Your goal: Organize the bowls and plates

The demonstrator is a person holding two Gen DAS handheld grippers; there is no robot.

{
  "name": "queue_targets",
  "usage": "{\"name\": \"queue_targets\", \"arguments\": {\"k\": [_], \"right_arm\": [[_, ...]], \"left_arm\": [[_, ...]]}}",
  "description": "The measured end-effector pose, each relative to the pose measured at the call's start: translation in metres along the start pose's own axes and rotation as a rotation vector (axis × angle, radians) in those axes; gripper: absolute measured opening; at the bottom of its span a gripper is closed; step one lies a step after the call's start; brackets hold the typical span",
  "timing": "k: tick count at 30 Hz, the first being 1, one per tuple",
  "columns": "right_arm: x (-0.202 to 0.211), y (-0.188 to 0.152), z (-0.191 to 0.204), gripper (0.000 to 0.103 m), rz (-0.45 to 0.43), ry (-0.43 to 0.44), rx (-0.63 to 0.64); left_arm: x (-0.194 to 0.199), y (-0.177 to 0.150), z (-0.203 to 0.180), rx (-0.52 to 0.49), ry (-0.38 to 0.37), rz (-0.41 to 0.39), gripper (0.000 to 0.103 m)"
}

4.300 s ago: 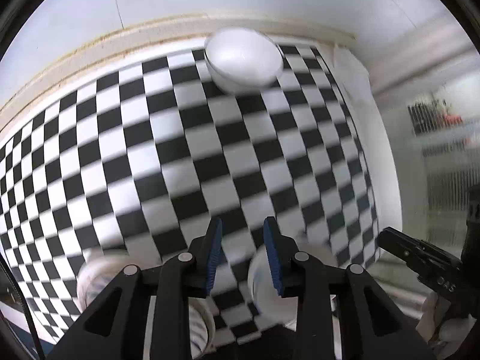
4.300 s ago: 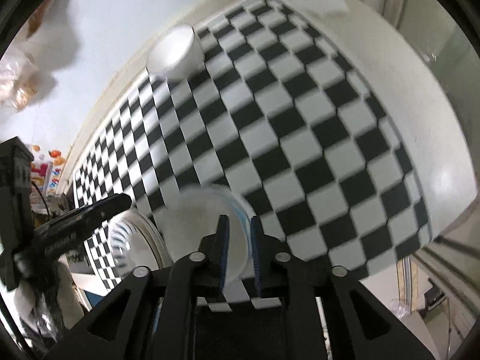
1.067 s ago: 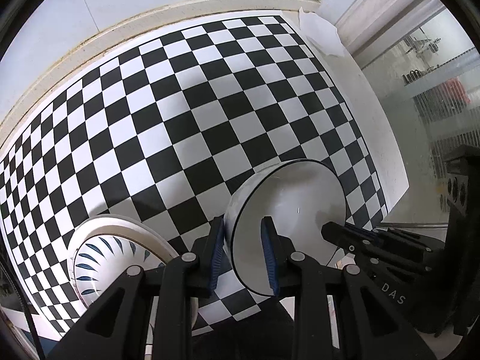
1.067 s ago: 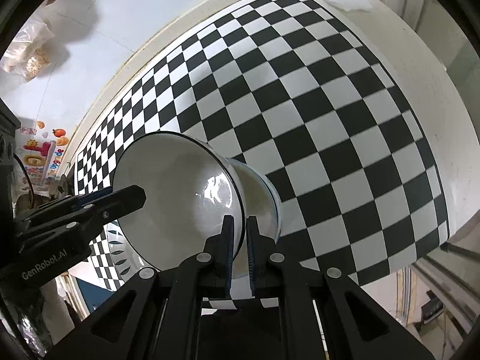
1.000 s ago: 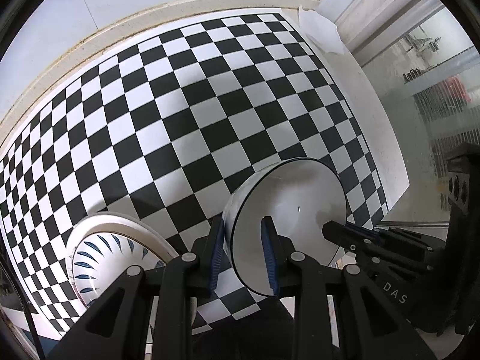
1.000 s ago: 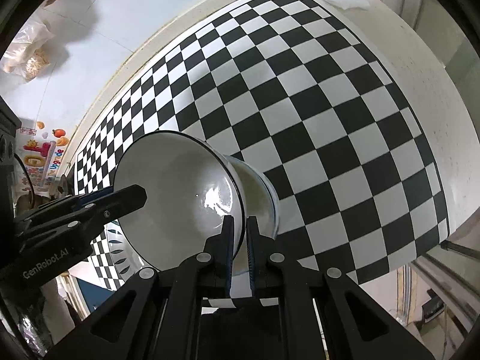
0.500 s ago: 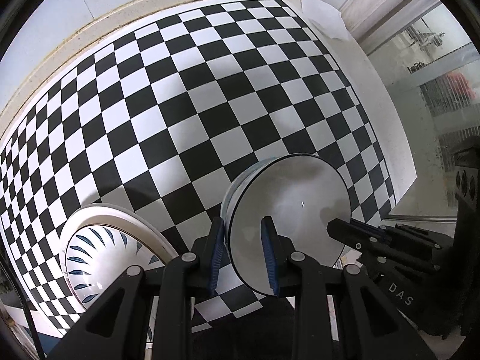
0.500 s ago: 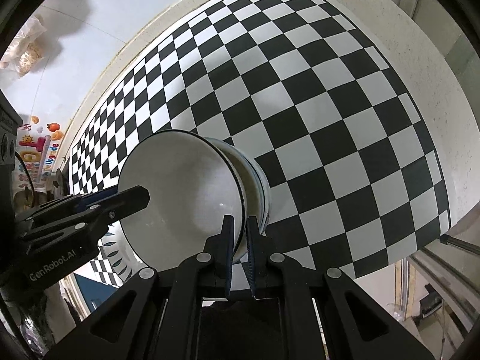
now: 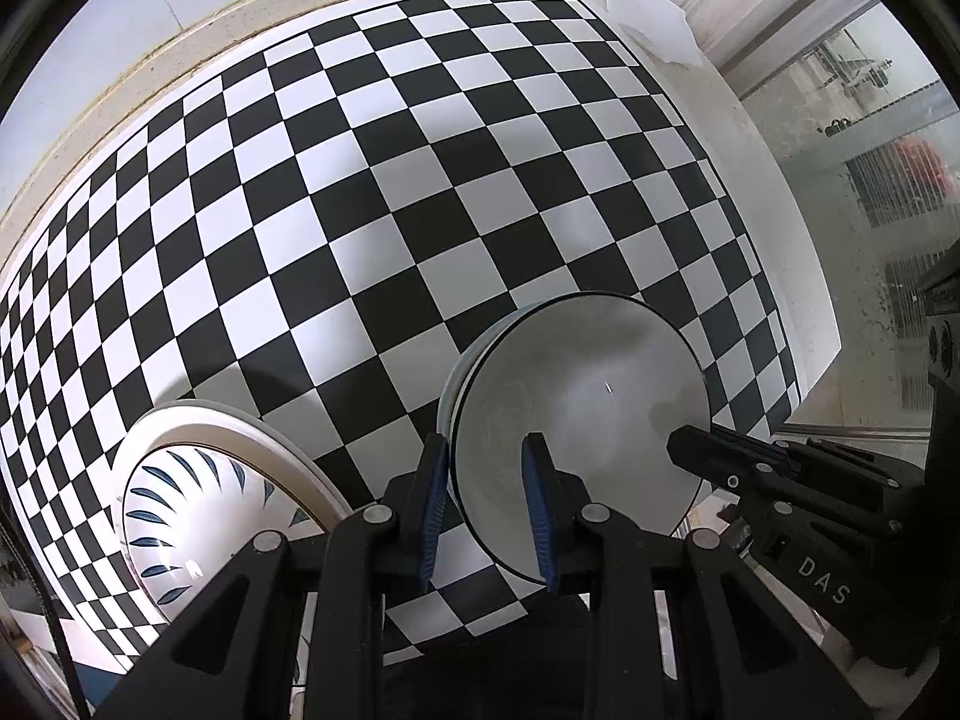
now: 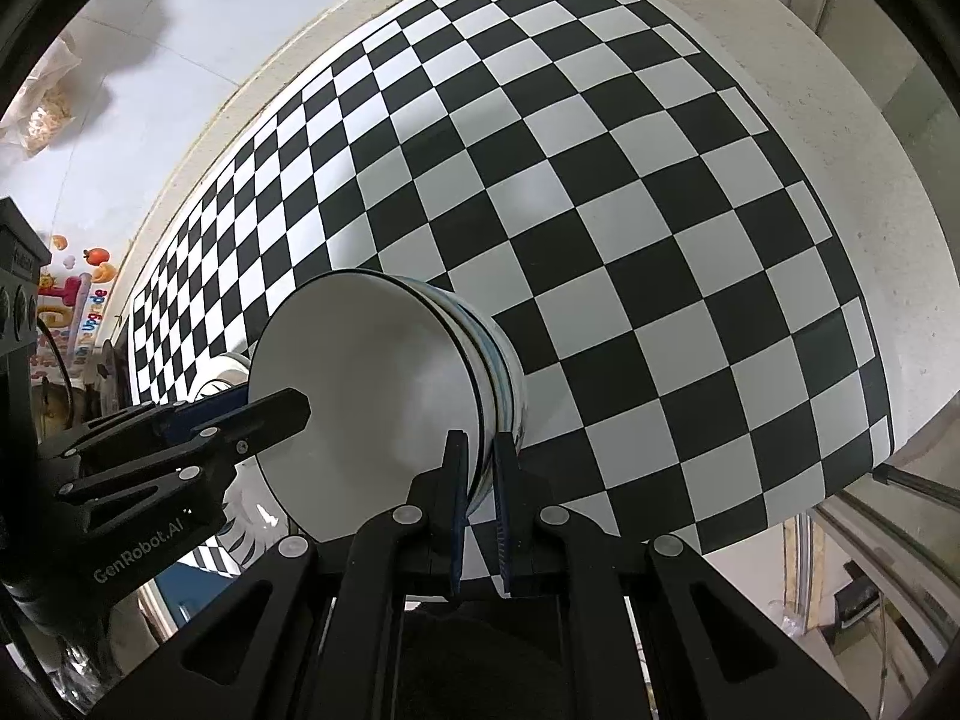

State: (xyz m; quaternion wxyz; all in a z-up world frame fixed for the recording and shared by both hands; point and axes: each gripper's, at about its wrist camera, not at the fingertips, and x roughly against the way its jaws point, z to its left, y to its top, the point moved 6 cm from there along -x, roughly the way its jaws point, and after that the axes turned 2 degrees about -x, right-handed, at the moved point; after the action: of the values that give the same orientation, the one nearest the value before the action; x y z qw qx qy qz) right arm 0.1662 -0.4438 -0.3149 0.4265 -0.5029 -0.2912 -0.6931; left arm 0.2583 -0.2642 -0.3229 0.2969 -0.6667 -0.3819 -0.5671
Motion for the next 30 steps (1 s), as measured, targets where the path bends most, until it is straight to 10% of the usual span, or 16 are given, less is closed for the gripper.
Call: {"name": "queue_targets", "arguments": {"k": [18,23,27,30], "right_arm": [[0.058,-0.037,0.016,0.012,-0.124,-0.097,0.080],[0.100,-0.055,0.030,0.045,-0.204,-0.120,0.106],[0.132,-0.072,0.047,0.067,-0.259,-0.119,0.142],[0.152,-0.083,0.060,0.077,-0.305,-0.119,0.161]], "left_arm": [[0.085,-0.034,0.005,-0.031,0.090,-0.178,0.030],[0.120,-0.053,0.004,-0.029,0.085,-0.242,0.037],[0.142,-0.066,-0.001,-0.031,0.096,-0.291,0.080],[0.159,-0.075,-0.005,-0.036,0.090,-0.329,0.080]]}}
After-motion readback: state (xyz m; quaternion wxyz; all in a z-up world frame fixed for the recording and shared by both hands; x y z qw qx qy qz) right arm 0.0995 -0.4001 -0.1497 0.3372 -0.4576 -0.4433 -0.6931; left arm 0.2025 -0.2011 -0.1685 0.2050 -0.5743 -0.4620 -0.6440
